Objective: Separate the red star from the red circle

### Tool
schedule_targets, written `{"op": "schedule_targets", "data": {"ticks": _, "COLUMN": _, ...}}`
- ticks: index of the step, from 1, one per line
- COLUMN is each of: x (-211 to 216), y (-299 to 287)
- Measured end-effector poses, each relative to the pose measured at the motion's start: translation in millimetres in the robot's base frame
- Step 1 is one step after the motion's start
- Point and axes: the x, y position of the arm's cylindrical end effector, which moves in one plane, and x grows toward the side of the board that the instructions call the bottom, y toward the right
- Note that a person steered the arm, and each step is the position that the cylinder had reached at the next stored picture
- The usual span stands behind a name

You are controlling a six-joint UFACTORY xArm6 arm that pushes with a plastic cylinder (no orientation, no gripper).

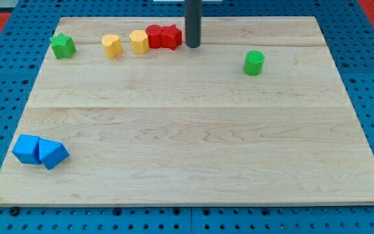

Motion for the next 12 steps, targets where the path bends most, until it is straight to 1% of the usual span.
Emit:
{"op": "schedule_targets", "data": {"ticks": 1, "x": -35, "y": 13}}
{"op": "schedule_targets", "data": {"ticks": 2, "x": -83, "y": 15}}
{"op": "schedule_targets", "data": {"ticks": 4, "x": -73, "y": -54}}
{"op": "schedule_targets", "data": {"ticks": 6, "x": -37, "y": -68}}
{"op": "schedule_targets", "data": {"ticks": 8, "x": -29, "y": -78}}
{"op": "schedule_targets", "data": {"ticks": 9, "x": -4, "y": -79}}
{"op": "schedule_targets", "data": {"ticks": 10, "x": 4, "y": -79}}
{"op": "schedule_targets", "data": {"ticks": 12, "x": 4, "y": -92}}
